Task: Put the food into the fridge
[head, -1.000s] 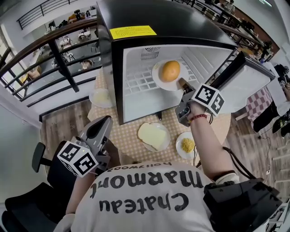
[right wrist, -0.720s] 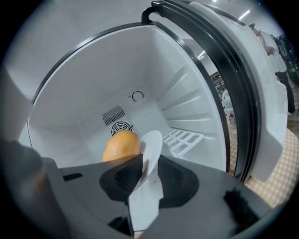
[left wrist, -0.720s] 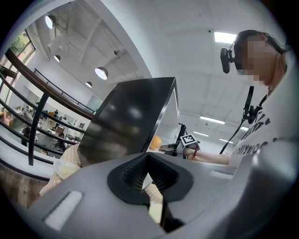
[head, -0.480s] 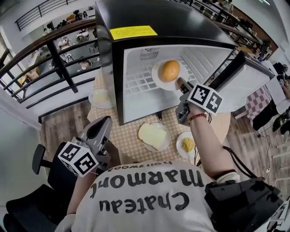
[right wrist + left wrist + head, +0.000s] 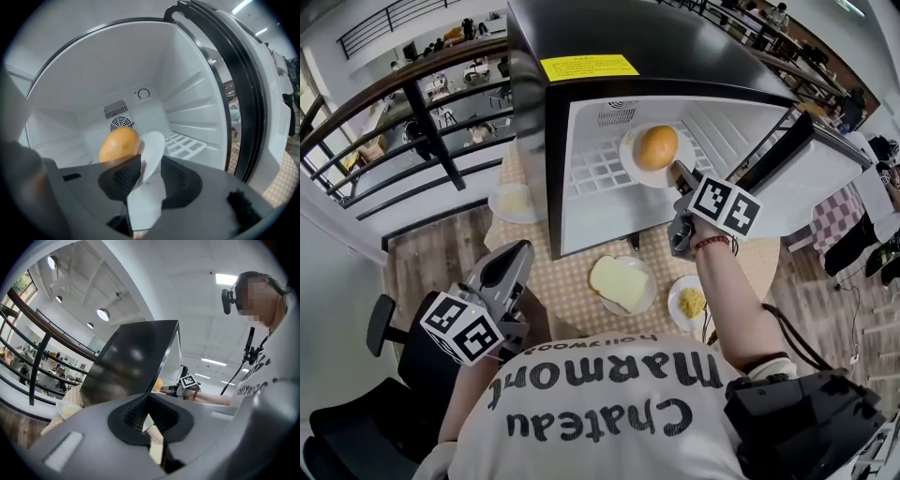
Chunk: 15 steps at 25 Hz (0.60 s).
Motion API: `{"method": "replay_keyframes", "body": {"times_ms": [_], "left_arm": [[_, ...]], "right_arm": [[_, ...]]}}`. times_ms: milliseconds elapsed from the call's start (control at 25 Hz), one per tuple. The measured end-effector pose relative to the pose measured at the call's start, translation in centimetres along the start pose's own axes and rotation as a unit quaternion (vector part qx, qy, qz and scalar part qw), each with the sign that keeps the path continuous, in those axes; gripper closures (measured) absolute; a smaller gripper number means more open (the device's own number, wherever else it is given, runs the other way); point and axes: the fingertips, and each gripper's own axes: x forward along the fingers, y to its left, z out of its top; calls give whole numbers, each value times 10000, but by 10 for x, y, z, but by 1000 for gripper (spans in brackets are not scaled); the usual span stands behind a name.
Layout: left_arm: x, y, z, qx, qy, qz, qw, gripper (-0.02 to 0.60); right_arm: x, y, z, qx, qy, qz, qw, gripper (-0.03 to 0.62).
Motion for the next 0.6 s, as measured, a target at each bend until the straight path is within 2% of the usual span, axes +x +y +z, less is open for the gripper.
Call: {"method": "replay_keyframes", "body": {"times_ms": [240, 400, 600], "left_arm": [[-3, 1, 2, -35, -9, 18, 10000, 574], [-4, 2, 0, -44, -23, -12, 10000, 574], [-2, 2, 0, -36, -19, -9, 10000, 574]], "right_arm": [[3, -2, 0, -206, 45, -88, 9997, 450], [4, -4, -1, -558, 96, -266, 9980, 423], [6, -8, -3, -489, 92, -280, 9984, 413]]}}
